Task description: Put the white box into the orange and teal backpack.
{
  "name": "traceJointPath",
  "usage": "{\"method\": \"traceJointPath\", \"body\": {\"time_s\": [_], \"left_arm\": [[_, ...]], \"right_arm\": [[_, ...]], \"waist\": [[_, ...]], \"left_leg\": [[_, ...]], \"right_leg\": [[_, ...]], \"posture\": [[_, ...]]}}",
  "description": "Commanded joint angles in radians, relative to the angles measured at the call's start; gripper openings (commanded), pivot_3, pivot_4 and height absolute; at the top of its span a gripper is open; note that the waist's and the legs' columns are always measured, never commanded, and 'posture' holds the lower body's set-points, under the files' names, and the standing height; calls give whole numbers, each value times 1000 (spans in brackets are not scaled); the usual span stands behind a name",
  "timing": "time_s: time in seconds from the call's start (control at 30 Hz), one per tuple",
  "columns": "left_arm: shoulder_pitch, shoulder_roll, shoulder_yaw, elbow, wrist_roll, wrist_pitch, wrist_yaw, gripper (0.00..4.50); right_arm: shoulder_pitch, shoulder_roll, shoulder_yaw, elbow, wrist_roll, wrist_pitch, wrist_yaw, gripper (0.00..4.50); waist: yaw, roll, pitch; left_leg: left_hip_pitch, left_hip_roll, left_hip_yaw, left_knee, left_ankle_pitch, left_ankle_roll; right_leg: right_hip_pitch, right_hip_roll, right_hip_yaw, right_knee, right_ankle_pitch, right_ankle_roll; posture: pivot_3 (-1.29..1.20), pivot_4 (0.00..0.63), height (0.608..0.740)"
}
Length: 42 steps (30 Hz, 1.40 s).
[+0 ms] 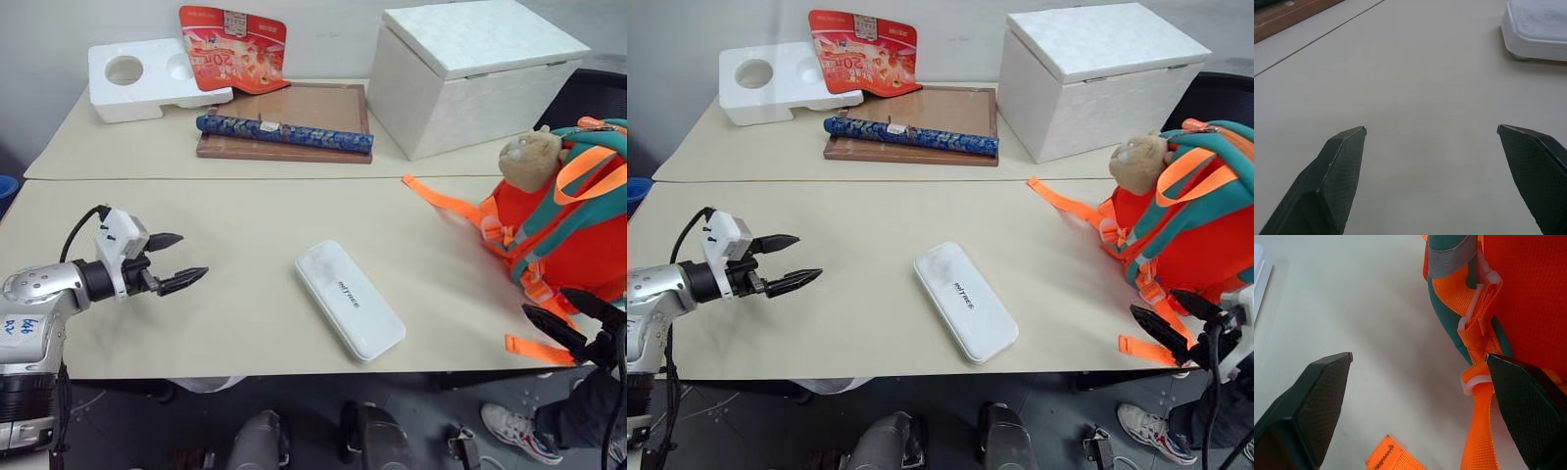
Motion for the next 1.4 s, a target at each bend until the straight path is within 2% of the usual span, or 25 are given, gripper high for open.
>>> {"method": "traceJointPath", "body": {"time_s": [0.03,0.2,0.47,0.7,0.73,0.83,1.0,1.17,1.2,1.23,1.27,1.4], "left_arm": [[23,8,8,-51,-1,-12,-3,4500],[49,-1,-5,-95,-3,21,16,4500],[8,4,-12,-67,-3,28,11,4500],[-114,-16,-102,12,24,1,-29,4500],[-145,-23,-133,35,37,-11,-45,4500],[-255,-55,-235,143,111,-94,-91,3921],[-435,-135,-347,371,219,-234,-130,2458],[-577,-264,-407,573,283,-347,-133,882],[-594,-287,-411,593,287,-355,-136,561],[-609,-309,-415,609,291,-361,-138,194],[-619,-322,-416,620,294,-365,-140,24],[-658,-394,-431,654,309,-362,-121,24]], "right_arm": [[-4,-3,3,-55,16,12,-19,4472],[-4,-7,11,-92,15,32,-47,4472],[6,0,13,-146,18,60,-80,4472],[31,-58,42,-228,-1,79,-43,4472],[40,-73,48,-245,-1,82,-23,4302],[62,-123,60,-284,3,87,37,3539],[64,-181,100,-345,29,116,104,1900],[42,-224,250,-412,-1,109,143,177],[37,-231,275,-418,-8,109,148,0],[33,-235,298,-423,-13,109,154,0],[30,-239,311,-426,-15,109,157,0],[-11,-235,435,-418,-79,98,126,0]], "waist": [[0,0,0],[0,0,0],[2,0,0],[2,0,0],[3,0,0],[12,0,0],[26,-1,0],[26,-1,0],[25,-1,0],[25,-2,0],[25,-2,0],[25,-3,1]], "left_leg": [[0,0,0,0,0,0],[0,0,0,0,0,0],[0,0,0,0,0,0],[0,0,1,0,0,1],[0,-1,1,0,1,1],[0,-1,1,1,2,3],[-1,0,2,3,3,6],[-2,0,2,4,3,7],[-2,0,2,4,3,7],[-2,0,2,5,3,8],[-2,0,2,5,3,8],[-3,0,2,9,2,8]], "right_leg": [[0,0,0,0,0,0],[0,0,1,0,0,0],[0,0,0,0,0,0],[0,0,0,1,0,0],[0,0,0,1,0,0],[0,1,0,1,0,0],[1,4,-3,1,1,1],[0,8,-3,0,1,2],[0,8,-3,0,1,2],[0,9,-3,0,1,2],[0,9,-4,0,1,2],[0,9,-7,0,1,2]], "posture": [[0,150,740],[0,150,740],[0,150,740],[0,150,740],[0,150,740],[0,150,740],[0,150,740],[0,150,740],[0,150,740],[0,150,740],[0,150,740],[0,150,740]]}}
